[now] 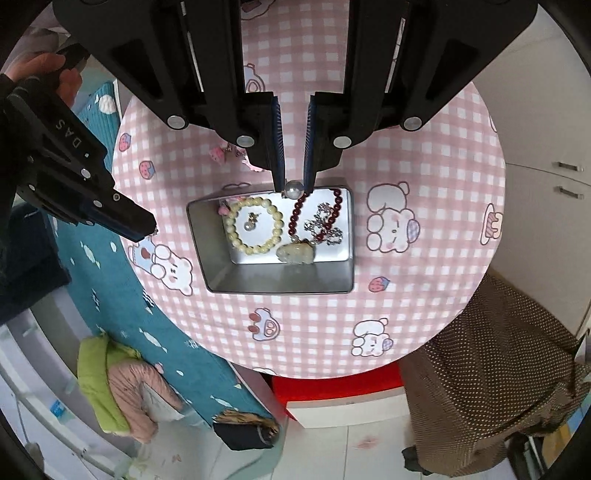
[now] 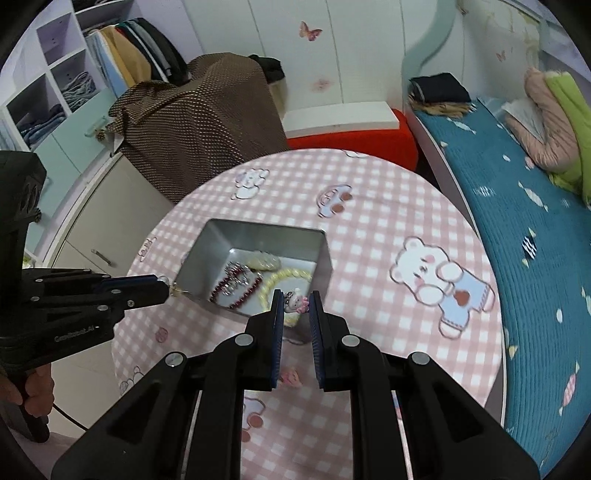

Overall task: Organize jewelry
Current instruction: 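Carry both charms over the tray and open both grippers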

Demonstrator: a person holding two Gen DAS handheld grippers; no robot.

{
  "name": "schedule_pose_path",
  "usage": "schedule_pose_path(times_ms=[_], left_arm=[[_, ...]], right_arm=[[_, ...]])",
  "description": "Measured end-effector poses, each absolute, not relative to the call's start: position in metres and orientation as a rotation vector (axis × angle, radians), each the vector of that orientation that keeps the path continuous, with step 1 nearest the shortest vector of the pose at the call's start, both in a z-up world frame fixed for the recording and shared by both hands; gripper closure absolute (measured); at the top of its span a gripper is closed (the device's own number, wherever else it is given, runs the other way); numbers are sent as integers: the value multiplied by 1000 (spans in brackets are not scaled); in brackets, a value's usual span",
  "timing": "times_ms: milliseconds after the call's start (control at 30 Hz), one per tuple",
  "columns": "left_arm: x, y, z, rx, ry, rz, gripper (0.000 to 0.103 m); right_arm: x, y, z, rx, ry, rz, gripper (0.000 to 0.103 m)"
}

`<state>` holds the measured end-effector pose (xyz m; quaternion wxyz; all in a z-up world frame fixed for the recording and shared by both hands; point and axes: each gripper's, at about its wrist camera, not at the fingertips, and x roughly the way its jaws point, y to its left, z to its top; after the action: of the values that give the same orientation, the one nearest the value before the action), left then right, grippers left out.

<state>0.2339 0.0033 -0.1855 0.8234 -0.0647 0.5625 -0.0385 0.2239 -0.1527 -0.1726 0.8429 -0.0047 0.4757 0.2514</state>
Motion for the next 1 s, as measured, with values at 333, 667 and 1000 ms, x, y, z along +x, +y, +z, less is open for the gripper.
schedule_pose_path(times_ms=[333, 667, 1000], left_arm=[[243, 14, -186, -149, 1193, -77, 93], [254, 20, -196, -147, 1223, -93, 93], [259, 15, -200, -140, 1231, -110, 93]], right_arm=[[231, -126, -176, -54, 1017, 579, 90], [240, -115, -186, -60, 1062, 574, 82], [246, -136, -187, -9, 1078, 457, 49]])
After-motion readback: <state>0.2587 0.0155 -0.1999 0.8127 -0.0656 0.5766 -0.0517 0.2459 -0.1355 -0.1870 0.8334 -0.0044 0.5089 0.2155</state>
